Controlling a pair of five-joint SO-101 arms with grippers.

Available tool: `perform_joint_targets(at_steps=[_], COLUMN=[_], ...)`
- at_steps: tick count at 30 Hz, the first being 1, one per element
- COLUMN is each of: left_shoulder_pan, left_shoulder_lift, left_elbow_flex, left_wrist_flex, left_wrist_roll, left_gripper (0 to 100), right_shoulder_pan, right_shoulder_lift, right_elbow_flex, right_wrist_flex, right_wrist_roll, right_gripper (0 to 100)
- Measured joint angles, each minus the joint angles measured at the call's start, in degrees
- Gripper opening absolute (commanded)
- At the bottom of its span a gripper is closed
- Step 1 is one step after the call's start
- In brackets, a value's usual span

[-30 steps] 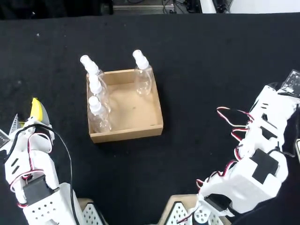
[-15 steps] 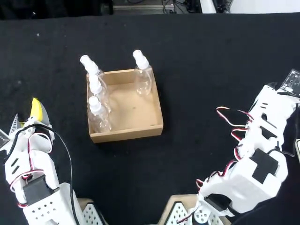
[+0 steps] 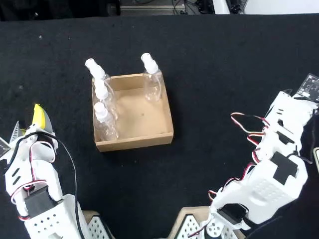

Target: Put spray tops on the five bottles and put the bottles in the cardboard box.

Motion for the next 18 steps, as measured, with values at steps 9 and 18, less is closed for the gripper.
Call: perform_joint_targets(at_steps=[9,18], left_shoulder_pan=[0.0,0.0], left_shoulder_lift=[0.0,0.0], left_elbow_flex=[0.0,0.2], left_wrist_flex=[0.0,-1.3], left_wrist_roll=[0.0,0.0], left_gripper=[21,21], right_shoulder_pan=[0.0,-0.1], right_shoulder_lift=[0.0,-0.2], right_elbow_flex=[-2.2,-2.5], right_wrist_flex=[0.0,0.0], right_wrist_roll=[0.0,0.0], right_gripper=[30.7,30.7])
